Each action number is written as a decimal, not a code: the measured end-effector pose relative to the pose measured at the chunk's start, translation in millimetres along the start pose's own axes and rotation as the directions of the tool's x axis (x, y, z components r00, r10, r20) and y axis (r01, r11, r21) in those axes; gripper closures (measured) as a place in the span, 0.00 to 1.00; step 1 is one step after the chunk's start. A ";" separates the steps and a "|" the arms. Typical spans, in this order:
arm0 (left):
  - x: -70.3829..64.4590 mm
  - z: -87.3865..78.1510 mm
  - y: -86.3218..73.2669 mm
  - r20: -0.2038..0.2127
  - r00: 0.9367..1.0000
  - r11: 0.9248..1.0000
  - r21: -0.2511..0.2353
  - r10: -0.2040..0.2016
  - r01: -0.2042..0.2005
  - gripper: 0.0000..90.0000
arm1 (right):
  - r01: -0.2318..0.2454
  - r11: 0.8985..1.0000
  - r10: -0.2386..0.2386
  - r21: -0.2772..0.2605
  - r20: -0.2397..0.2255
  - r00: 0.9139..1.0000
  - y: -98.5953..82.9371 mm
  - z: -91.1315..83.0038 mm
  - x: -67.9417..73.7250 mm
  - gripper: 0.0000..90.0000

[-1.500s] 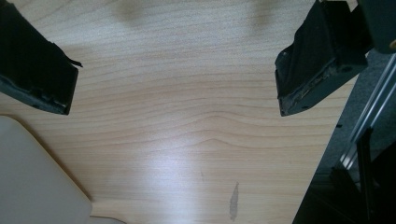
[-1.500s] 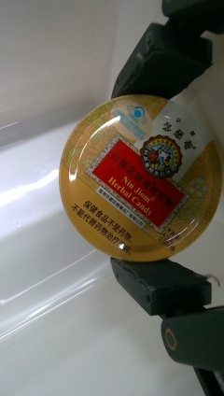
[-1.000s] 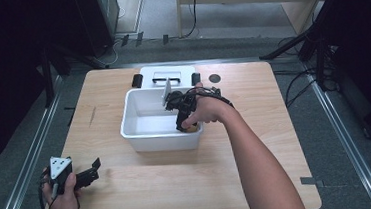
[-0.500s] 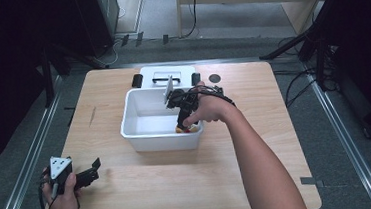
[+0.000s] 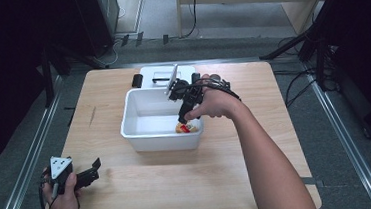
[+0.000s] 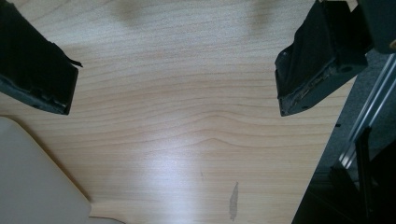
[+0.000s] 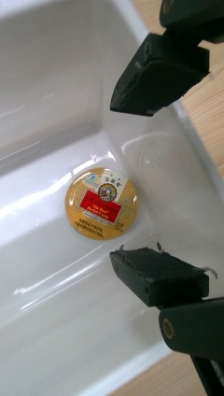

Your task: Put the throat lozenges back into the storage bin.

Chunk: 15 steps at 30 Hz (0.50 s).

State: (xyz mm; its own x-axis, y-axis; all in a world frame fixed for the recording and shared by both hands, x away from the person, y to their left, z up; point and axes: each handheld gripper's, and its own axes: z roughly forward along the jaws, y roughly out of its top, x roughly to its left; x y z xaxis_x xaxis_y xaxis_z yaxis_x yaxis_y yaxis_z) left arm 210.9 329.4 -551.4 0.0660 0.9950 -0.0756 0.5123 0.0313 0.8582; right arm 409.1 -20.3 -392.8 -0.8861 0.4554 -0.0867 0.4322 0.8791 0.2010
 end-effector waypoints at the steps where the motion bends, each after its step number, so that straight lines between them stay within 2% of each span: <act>1: 0.0 0.0 0.0 0.000 1.000 1.000 0.001 0.000 0.000 0.00 | -0.005 1.000 0.005 -0.010 0.001 1.000 -1.3 -4.5 -0.7 0.27; 15: -1.0 0.5 0.3 -0.004 1.000 1.000 0.003 0.006 -0.006 0.00 | -0.077 0.995 0.079 -0.058 0.028 0.996 -31.5 -45.4 -9.9 0.28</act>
State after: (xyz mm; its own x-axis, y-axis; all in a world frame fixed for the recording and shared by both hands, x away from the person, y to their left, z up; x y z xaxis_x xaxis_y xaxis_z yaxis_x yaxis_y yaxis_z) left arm 211.4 328.3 -551.3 0.0654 0.9955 -0.0682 0.5141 0.0250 0.8573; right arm 396.7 -59.0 -353.9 -0.8440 0.5273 -0.0982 0.4889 0.8316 0.2634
